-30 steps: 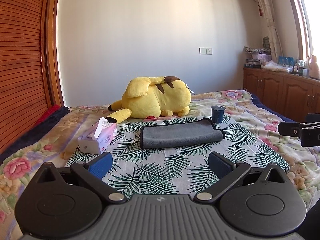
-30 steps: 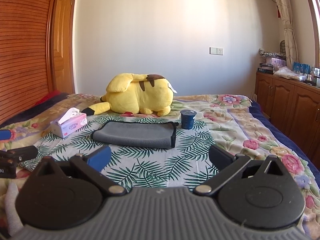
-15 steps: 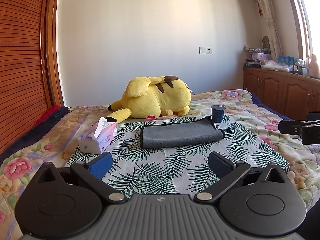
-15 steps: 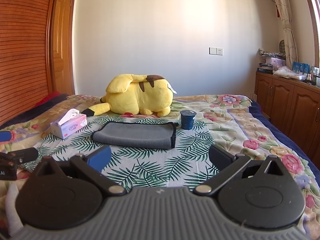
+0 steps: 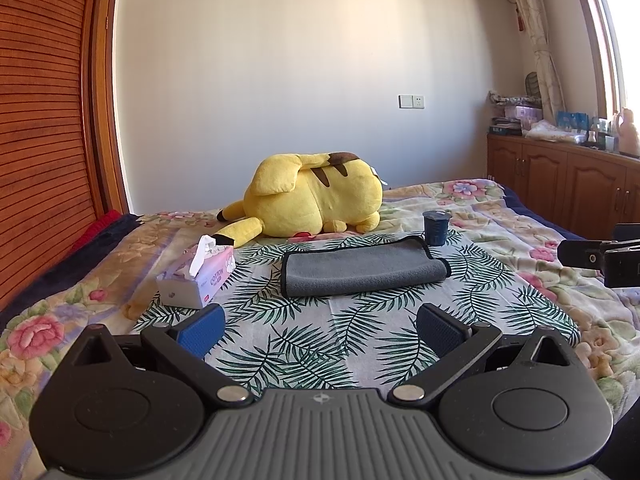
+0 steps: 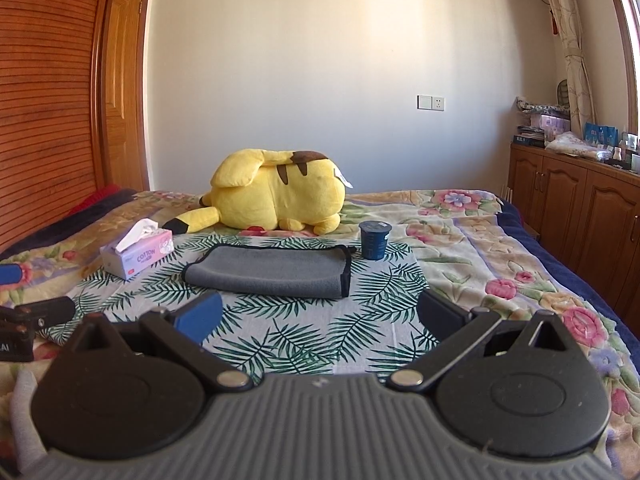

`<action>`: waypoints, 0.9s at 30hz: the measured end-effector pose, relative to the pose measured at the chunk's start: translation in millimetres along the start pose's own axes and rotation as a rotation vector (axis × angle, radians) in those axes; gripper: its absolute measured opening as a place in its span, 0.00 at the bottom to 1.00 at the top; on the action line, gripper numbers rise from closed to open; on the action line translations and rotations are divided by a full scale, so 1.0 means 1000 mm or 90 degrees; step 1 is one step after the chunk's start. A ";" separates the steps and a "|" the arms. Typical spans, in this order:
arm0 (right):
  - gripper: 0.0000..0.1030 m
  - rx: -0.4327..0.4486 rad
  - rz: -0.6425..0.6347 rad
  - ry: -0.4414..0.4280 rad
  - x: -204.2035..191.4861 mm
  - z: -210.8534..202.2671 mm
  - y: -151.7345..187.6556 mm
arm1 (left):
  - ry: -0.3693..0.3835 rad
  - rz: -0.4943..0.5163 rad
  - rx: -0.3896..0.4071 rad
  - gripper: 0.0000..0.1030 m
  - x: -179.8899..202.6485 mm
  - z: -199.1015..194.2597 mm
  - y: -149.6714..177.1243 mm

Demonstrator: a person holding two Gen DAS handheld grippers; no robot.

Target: Fold towel

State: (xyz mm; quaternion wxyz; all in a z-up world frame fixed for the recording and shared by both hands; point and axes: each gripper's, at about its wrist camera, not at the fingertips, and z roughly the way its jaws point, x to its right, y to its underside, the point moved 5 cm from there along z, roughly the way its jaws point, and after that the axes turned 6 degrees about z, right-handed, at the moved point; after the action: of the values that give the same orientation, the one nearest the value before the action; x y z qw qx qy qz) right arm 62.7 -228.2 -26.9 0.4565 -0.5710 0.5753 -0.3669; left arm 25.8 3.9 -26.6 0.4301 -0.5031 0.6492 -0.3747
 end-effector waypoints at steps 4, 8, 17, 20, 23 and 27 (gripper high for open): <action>1.00 0.000 -0.001 0.000 0.000 0.000 0.000 | 0.000 0.001 0.000 0.84 0.000 0.000 0.000; 1.00 0.000 0.000 0.000 0.000 0.000 0.000 | -0.001 0.001 0.000 0.84 0.000 0.000 0.000; 1.00 0.000 0.000 0.000 0.000 0.000 0.000 | -0.002 0.002 0.000 0.84 -0.002 0.001 -0.001; 1.00 0.000 0.000 0.000 0.000 0.000 0.000 | -0.002 0.003 0.000 0.84 -0.001 0.000 -0.002; 1.00 0.001 0.000 0.000 0.000 0.000 0.000 | -0.002 0.003 0.000 0.84 -0.002 0.001 -0.002; 1.00 0.000 0.000 0.000 0.000 0.000 0.001 | -0.002 0.002 0.000 0.84 -0.001 0.000 -0.001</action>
State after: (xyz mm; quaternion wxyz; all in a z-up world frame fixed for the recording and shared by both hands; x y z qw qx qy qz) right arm 62.2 -228.3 -27.4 0.4566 -0.5710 0.5750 -0.3673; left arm 26.8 4.5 -25.3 0.4318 -0.5023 0.6496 -0.3732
